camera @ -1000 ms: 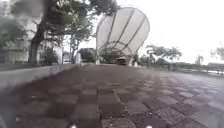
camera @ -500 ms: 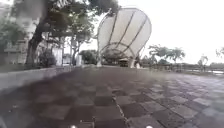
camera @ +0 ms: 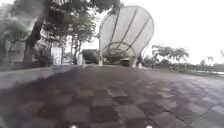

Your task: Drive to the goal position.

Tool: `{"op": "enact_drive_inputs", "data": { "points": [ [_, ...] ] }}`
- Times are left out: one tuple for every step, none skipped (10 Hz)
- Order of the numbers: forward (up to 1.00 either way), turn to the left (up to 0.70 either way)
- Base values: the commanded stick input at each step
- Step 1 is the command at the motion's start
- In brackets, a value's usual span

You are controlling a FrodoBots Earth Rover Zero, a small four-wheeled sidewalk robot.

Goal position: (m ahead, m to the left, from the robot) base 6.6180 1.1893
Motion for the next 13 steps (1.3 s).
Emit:
{"op": "enact_drive_inputs", "data": {
  "points": [
    [0.85,0.0],
    [0.85,0.0],
    [0.85,0.0],
    [0.85,0.0],
    [0.85,0.0],
    [0.85,0.0],
    [0.85,0.0],
    [0.85,0.0],
    [0.85,0.0],
    [0.85,0.0],
    [0.85,0.0],
    [0.85,0.0],
    [0.85,0.0]
  ]
}}
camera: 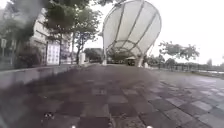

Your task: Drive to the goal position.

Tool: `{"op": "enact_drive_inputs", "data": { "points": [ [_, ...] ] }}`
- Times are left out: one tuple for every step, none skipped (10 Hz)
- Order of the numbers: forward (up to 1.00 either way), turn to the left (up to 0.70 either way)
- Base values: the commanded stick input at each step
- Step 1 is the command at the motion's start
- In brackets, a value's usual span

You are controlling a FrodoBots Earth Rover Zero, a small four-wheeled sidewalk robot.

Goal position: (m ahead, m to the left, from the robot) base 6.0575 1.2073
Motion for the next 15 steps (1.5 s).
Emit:
{"op": "enact_drive_inputs", "data": {
  "points": [
    [0.85,0.0],
    [0.85,-0.12],
    [0.85,-0.34],
    [0.85,-0.34],
    [0.85,-0.34],
    [0.85,-0.34],
    [0.85,-0.31],
    [0.85,-0.12],
    [0.85,0.0],
    [0.85,0.0],
    [0.85,0.0],
    [0.85,0.0],
    [0.85,0.0],
    [0.85,0.0],
    [0.85,0.0]
  ]
}}
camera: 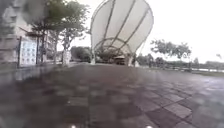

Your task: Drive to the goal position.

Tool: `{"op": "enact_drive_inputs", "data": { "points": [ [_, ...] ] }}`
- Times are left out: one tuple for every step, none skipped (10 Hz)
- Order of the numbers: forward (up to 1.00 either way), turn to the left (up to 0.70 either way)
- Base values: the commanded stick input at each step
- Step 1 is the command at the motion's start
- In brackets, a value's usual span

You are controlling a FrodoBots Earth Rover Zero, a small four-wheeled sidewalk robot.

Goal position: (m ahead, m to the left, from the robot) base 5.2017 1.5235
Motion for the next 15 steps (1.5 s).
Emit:
{"op": "enact_drive_inputs", "data": {
  "points": [
    [0.85,0.0],
    [0.85,0.0],
    [0.85,0.0],
    [0.85,0.0],
    [0.85,0.0],
    [0.85,0.0],
    [0.85,0.0],
    [0.85,0.0],
    [0.85,0.0],
    [0.85,0.0],
    [0.85,0.0],
    [0.85,0.0],
    [0.85,0.0],
    [0.85,0.0],
    [0.85,0.0]
  ]
}}
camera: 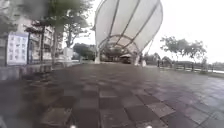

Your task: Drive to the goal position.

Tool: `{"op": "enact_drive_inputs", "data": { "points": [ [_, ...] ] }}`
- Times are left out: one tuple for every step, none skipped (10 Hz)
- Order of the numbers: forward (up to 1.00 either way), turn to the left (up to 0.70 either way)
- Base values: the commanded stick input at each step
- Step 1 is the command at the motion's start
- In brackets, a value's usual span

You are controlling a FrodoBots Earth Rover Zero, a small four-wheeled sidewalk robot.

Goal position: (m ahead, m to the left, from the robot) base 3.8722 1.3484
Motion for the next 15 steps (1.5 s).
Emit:
{"op": "enact_drive_inputs", "data": {
  "points": [
    [0.85,0.0],
    [0.85,0.0],
    [0.85,0.0],
    [0.85,0.0],
    [0.85,0.0],
    [0.85,0.0],
    [0.85,0.0],
    [0.85,0.0],
    [0.85,0.0],
    [0.85,0.0],
    [0.85,0.0],
    [0.85,0.0],
    [0.85,0.0],
    [0.85,0.0],
    [0.85,0.0]
  ]
}}
